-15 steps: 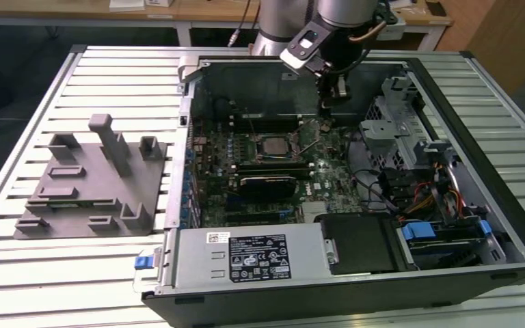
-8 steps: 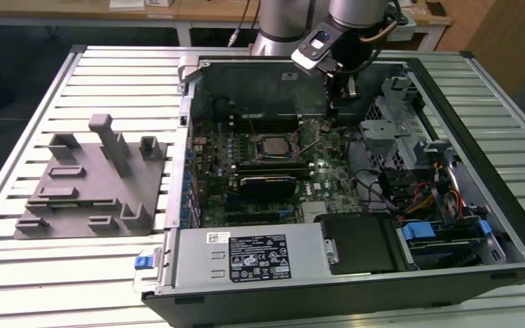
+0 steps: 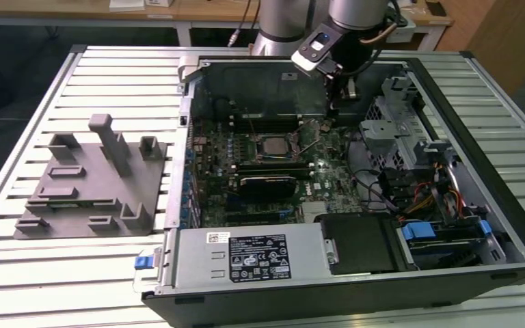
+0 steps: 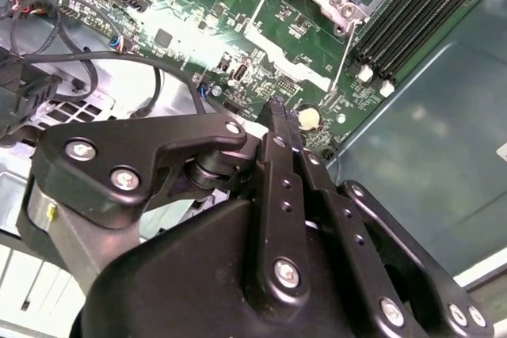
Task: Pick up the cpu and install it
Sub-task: 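Close the cpu cover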
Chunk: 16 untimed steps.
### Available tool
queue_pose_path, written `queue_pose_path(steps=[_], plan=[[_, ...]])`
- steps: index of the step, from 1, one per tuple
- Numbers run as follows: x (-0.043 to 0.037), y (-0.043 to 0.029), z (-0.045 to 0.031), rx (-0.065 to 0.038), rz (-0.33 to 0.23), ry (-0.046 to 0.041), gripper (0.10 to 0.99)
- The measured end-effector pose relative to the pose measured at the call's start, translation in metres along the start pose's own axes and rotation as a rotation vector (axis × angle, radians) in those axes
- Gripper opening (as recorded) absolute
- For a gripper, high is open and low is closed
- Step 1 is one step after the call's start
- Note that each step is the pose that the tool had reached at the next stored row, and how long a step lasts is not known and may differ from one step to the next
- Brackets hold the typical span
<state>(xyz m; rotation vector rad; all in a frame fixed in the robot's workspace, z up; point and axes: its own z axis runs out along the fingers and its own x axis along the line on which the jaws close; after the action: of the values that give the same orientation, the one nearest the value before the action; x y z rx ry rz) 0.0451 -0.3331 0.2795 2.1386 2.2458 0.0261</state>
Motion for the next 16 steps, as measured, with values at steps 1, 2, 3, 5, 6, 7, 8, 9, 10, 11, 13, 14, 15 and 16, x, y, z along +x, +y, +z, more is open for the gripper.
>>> queue_pose_path(steps=[1,2,3,5,6,7,8,9,10,11,13,14,15,16], plan=[[0.0000,0.0001,0.0010,0.000,0.000,0.0001,0.106],[0.0000,0.0002,0.0020,0.000,0.000,0.0001,0.106],[0.0000,0.0003,0.0029,0.000,0.000,0.0000,0.106],[0.0001,0.0004,0.0050,0.000,0.000,0.0001,0.106],[0.0001,0.0005,0.0060,0.000,0.000,0.0001,0.106],[0.0001,0.0005,0.0070,0.000,0.000,0.0000,0.106],[0.0001,0.0006,0.0079,0.000,0.000,-0.0001,0.106],[0.0001,0.0006,0.0088,0.000,0.000,-0.0001,0.106],[0.0001,0.0006,0.0097,0.000,0.000,-0.0002,0.106],[0.0002,0.0007,0.0106,0.000,0.000,-0.0003,0.106],[0.0002,0.0007,0.0123,0.000,0.000,-0.0005,0.106],[0.0002,0.0007,0.0131,0.000,0.000,-0.0006,0.106],[0.0002,0.0007,0.0140,0.000,0.000,-0.0007,0.106],[0.0002,0.0007,0.0148,0.000,0.000,-0.0010,0.106]])
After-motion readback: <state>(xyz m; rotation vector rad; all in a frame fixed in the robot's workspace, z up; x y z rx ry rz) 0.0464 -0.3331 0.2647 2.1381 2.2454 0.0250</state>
